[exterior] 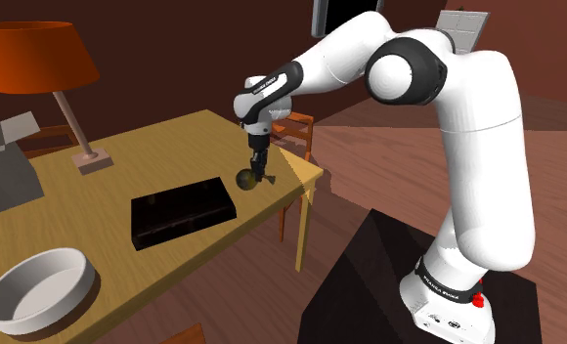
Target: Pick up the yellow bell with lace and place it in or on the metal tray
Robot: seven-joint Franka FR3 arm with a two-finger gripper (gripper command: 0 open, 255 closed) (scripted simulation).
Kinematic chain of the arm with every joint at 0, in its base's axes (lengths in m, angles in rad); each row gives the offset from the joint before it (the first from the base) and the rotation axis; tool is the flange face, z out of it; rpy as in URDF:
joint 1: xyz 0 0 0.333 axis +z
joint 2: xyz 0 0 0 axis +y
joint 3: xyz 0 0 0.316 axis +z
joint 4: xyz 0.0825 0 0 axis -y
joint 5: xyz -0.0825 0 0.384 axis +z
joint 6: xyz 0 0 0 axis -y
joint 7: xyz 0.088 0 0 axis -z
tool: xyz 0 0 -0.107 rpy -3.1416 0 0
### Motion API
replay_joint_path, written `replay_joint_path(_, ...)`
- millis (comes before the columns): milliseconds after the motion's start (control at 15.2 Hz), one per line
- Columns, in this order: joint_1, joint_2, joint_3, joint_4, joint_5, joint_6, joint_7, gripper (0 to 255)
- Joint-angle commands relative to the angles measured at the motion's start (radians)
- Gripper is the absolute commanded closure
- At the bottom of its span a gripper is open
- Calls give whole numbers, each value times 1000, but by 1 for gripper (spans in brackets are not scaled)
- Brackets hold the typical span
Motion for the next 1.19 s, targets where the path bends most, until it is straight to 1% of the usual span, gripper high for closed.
replay_joint_path(0,1,-15,-2,5,-4,-19,5,255)
replay_joint_path(1122,3,-113,-13,92,-32,-200,45,255)
